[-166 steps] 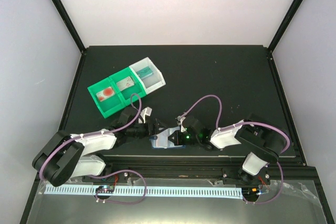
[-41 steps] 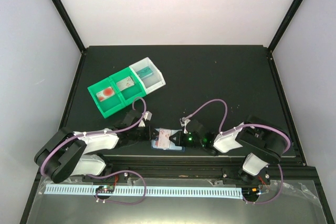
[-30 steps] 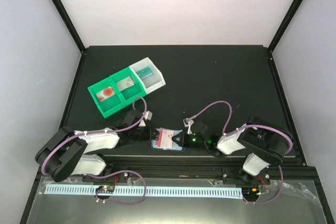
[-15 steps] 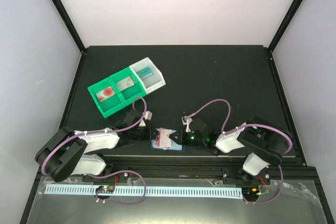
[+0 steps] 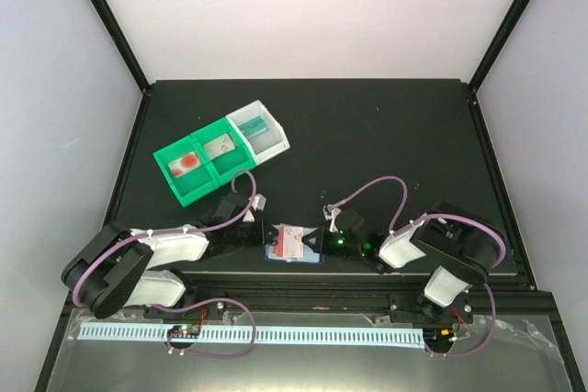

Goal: Take the credit cards out of the card holder

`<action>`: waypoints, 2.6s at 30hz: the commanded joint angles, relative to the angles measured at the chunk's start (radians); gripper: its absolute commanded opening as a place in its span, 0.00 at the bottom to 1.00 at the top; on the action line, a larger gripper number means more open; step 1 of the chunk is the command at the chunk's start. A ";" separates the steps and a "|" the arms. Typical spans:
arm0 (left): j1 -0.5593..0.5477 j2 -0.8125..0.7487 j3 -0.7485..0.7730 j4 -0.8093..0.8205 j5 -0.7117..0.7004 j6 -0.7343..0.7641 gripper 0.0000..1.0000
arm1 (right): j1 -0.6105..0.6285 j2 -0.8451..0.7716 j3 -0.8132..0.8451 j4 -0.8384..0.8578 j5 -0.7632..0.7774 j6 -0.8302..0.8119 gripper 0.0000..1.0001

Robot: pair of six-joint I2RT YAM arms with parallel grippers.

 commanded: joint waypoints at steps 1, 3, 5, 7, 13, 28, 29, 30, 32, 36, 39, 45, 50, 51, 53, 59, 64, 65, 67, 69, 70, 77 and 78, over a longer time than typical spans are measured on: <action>0.000 0.042 -0.027 -0.113 -0.073 0.001 0.02 | -0.016 -0.039 -0.048 0.035 0.034 -0.001 0.01; 0.000 0.047 -0.024 -0.112 -0.073 0.001 0.02 | -0.016 -0.052 -0.054 0.020 0.039 -0.002 0.01; -0.001 0.051 -0.026 -0.107 -0.073 0.000 0.02 | -0.017 -0.048 -0.049 0.022 0.028 -0.004 0.05; 0.001 0.051 -0.028 -0.101 -0.070 -0.002 0.02 | -0.016 -0.032 -0.038 0.033 0.015 -0.002 0.12; 0.000 0.054 -0.028 -0.099 -0.069 0.004 0.02 | -0.018 0.007 -0.005 0.040 -0.005 -0.011 0.18; 0.000 0.059 -0.022 -0.090 -0.062 -0.006 0.02 | -0.052 -0.022 -0.068 0.089 0.001 0.005 0.01; 0.000 0.058 -0.025 -0.086 -0.062 -0.010 0.02 | -0.052 -0.031 -0.075 0.086 0.008 0.007 0.01; 0.001 0.056 -0.027 -0.082 -0.063 -0.016 0.01 | -0.053 -0.041 -0.083 0.084 0.015 0.009 0.01; -0.001 0.055 -0.027 -0.079 -0.061 -0.022 0.02 | -0.052 -0.064 -0.098 0.074 0.027 0.011 0.01; 0.000 0.042 -0.020 -0.084 -0.054 -0.029 0.02 | -0.052 -0.112 -0.115 0.047 0.044 0.011 0.01; -0.001 0.012 -0.016 -0.102 -0.055 -0.034 0.02 | -0.053 -0.157 -0.119 0.011 0.056 0.009 0.01; -0.001 -0.132 0.023 -0.197 -0.038 -0.054 0.40 | -0.052 -0.250 -0.104 -0.079 0.054 0.013 0.01; -0.005 -0.312 0.042 -0.238 -0.003 -0.078 0.65 | -0.052 -0.347 -0.104 -0.147 0.071 0.014 0.01; -0.005 -0.341 0.044 -0.240 0.008 -0.086 0.72 | -0.053 -0.366 -0.103 -0.157 0.073 0.016 0.01; -0.005 -0.397 0.045 -0.236 0.033 -0.102 0.79 | -0.053 -0.409 -0.101 -0.174 0.076 0.022 0.01; -0.011 -0.506 -0.001 -0.151 0.115 -0.167 0.82 | -0.052 -0.491 -0.092 -0.197 0.071 0.047 0.01; -0.017 -0.522 -0.054 0.046 0.221 -0.246 0.77 | -0.052 -0.536 -0.087 -0.127 0.029 0.115 0.01; -0.021 -0.519 -0.055 0.068 0.231 -0.255 0.77 | -0.052 -0.543 -0.081 -0.117 0.021 0.127 0.01; -0.032 -0.514 -0.054 0.108 0.239 -0.268 0.75 | -0.052 -0.557 -0.070 -0.093 0.008 0.155 0.01; -0.045 -0.508 -0.055 0.151 0.241 -0.285 0.74 | -0.053 -0.570 -0.065 -0.070 0.001 0.179 0.01; -0.049 -0.505 -0.058 0.176 0.244 -0.295 0.73 | -0.052 -0.576 -0.063 -0.060 0.001 0.188 0.01; -0.079 -0.489 -0.068 0.282 0.251 -0.344 0.65 | -0.050 -0.581 -0.061 -0.019 -0.012 0.222 0.01; -0.081 -0.488 -0.067 0.278 0.247 -0.342 0.65 | -0.051 -0.576 -0.065 -0.004 -0.018 0.227 0.01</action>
